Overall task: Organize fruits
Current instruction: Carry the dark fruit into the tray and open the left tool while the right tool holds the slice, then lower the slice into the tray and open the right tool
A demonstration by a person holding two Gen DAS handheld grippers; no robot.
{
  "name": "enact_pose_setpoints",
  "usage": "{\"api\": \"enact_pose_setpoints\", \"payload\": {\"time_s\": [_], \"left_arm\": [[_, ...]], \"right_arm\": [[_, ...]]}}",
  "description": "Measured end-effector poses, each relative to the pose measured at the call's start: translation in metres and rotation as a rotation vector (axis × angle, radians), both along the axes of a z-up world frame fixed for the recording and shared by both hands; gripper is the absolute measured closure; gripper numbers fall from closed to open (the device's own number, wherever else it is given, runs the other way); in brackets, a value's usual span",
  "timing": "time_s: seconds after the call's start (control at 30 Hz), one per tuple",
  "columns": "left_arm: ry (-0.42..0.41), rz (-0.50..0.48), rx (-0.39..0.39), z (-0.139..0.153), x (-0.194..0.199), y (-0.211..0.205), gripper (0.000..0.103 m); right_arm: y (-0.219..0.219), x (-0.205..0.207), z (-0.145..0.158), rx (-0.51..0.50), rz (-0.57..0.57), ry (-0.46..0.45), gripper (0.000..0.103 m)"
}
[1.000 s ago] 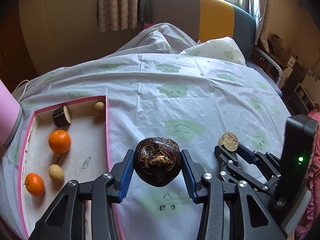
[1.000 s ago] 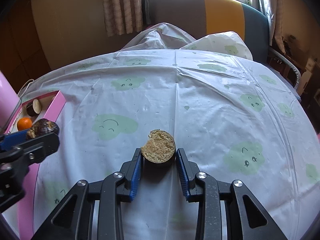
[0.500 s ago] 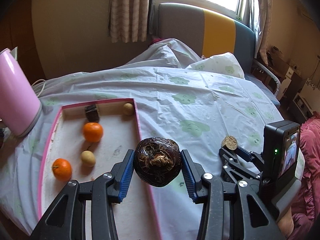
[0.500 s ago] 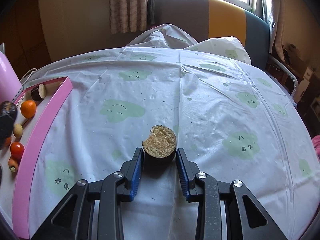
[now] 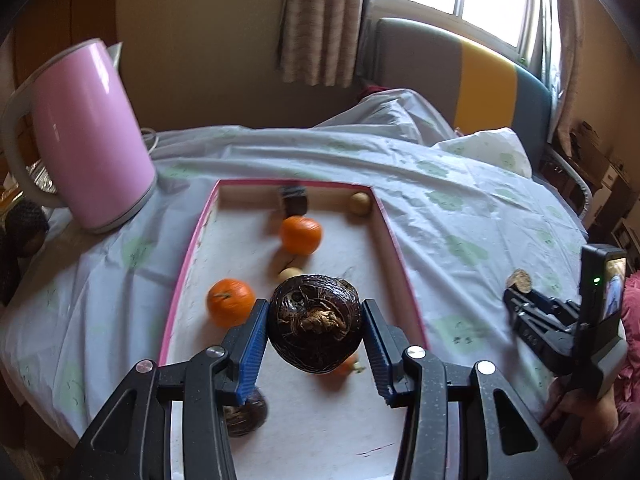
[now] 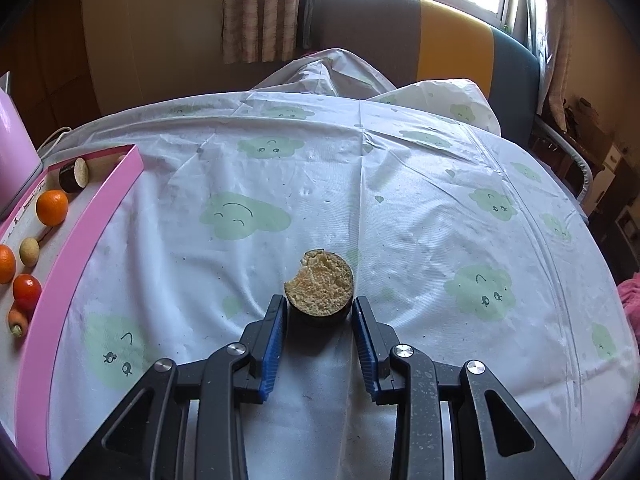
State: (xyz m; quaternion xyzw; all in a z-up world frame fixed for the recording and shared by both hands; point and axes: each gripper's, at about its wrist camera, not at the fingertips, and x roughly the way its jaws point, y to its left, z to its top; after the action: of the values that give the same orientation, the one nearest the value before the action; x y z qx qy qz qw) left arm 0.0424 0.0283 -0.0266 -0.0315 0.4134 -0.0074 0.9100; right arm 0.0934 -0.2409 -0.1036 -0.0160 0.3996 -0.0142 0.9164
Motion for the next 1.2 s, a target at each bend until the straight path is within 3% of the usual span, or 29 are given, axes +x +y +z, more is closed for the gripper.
{"api": "enact_pose_setpoints", "payload": {"time_s": [0.13,0.43,0.53,0.83,1.0,1.2], "left_arm": [[0.046,0.034,-0.036,-0.013,0.001,0.013,0.056],[0.011,0.057,-0.037,-0.006,-0.006,0.018,0.049],[-0.002,0.066,-0.032,-0.003,-0.009,0.021,0.049],[-0.018,0.096,-0.042,0.003,-0.017,0.034,0.049],[-0.025,0.105,-0.045,0.005,-0.021,0.041,0.049],[-0.026,0.119,-0.050,0.005,-0.024,0.046,0.049]], "right_arm": [[0.002,0.000,0.000,-0.018,-0.001,0.001,0.069],[0.005,0.002,0.004,-0.036,-0.004,0.011,0.071],[0.009,0.002,0.014,0.034,0.018,0.013,0.071],[0.098,-0.001,0.063,0.133,0.298,-0.059,0.071],[0.143,0.005,0.066,0.126,0.399,-0.044,0.071],[0.164,0.016,0.059,0.124,0.430,0.003,0.071]]}}
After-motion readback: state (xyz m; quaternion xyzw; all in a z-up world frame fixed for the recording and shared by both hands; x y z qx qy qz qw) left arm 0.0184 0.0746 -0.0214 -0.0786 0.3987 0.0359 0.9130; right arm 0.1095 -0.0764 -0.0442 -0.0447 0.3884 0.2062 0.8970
